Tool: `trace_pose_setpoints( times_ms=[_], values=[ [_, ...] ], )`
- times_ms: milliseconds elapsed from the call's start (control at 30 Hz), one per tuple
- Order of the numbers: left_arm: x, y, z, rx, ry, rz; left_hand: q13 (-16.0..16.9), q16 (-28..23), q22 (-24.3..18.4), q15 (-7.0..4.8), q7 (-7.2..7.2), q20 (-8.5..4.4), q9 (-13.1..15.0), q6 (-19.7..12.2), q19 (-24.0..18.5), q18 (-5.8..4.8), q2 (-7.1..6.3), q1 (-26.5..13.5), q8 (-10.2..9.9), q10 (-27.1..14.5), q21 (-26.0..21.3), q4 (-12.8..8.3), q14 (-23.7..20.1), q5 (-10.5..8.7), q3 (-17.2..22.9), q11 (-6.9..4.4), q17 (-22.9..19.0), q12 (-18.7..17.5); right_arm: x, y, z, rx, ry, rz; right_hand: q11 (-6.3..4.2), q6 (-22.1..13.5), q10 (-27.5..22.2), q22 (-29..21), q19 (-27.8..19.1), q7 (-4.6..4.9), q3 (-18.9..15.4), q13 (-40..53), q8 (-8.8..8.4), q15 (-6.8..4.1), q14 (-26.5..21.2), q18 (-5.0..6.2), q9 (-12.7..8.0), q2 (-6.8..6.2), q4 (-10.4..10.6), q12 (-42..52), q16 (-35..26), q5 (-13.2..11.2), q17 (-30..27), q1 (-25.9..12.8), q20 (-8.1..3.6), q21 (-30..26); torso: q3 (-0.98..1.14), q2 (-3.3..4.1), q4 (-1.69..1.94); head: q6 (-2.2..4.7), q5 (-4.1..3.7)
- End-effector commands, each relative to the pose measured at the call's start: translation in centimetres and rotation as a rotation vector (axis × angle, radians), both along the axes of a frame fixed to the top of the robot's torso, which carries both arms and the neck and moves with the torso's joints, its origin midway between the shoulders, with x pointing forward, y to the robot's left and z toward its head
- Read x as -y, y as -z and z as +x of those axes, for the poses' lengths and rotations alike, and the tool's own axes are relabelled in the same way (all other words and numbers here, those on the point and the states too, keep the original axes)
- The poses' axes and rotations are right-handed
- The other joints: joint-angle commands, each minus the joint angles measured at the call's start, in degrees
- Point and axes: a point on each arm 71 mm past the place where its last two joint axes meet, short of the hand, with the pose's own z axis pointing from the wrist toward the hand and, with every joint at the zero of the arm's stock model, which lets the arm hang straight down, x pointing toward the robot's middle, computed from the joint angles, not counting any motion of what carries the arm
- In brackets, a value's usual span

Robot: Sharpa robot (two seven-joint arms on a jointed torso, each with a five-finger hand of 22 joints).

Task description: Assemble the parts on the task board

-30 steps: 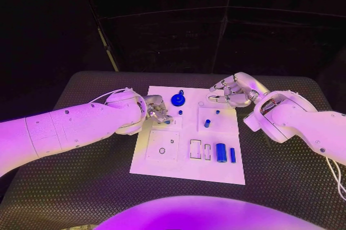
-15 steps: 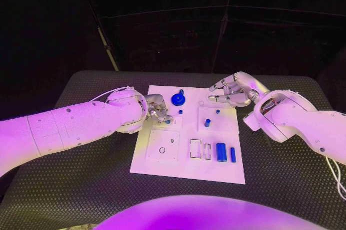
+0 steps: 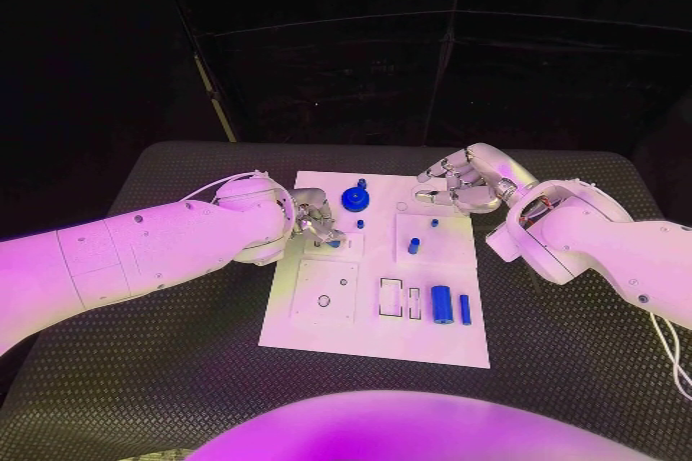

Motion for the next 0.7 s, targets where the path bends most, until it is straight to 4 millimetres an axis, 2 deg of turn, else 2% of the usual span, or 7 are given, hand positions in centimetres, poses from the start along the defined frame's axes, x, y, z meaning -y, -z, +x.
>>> trace_pose_setpoints(
  times_ms=[33,700],
  values=[
    [-0.1,0.74,-0.31,-0.042,0.017,0.036,0.14,0.18,0.96,-0.39,-0.27,-0.18,0.0,0.89,0.29,-1.08,0.1,-0.89,0.14,0.39,0.29,-0.71,5.94,0.11,0.22,-0.03,15.09,0.36,-0.13,-0.15,-0.05,0.006,-0.011,0.001,-0.11,0.45,0.36,-0.03,-0.03,-0.12,-0.27,0.07,0.35,-0.42,3.36,0.95,-0.03,0.6,0.17,-0.03,-0.25,0.32,3.58,-0.17,-0.38,-0.23,-0.01,0.01,0.02,0.02,-0.06],
    [0.18,0.84,-0.03,-0.04,0.014,0.037,0.82,0.18,1.61,-0.69,-0.64,-0.49,0.19,2.0,0.72,-1.22,0.43,-2.96,0.23,1.02,0.59,0.56,5.94,0.13,-2.63,-0.36,15.09,0.97,-0.14,-0.14,-0.03,0.007,-0.01,0.001,-0.14,0.56,0.29,-0.07,0.0,-0.15,-0.33,-0.1,0.45,-0.45,3.34,0.95,-0.02,0.69,0.22,-0.12,-0.32,0.36,3.47,-0.14,-0.4,-0.27,-0.01,0.0,0.02,-0.18,-0.17]
  ],
)
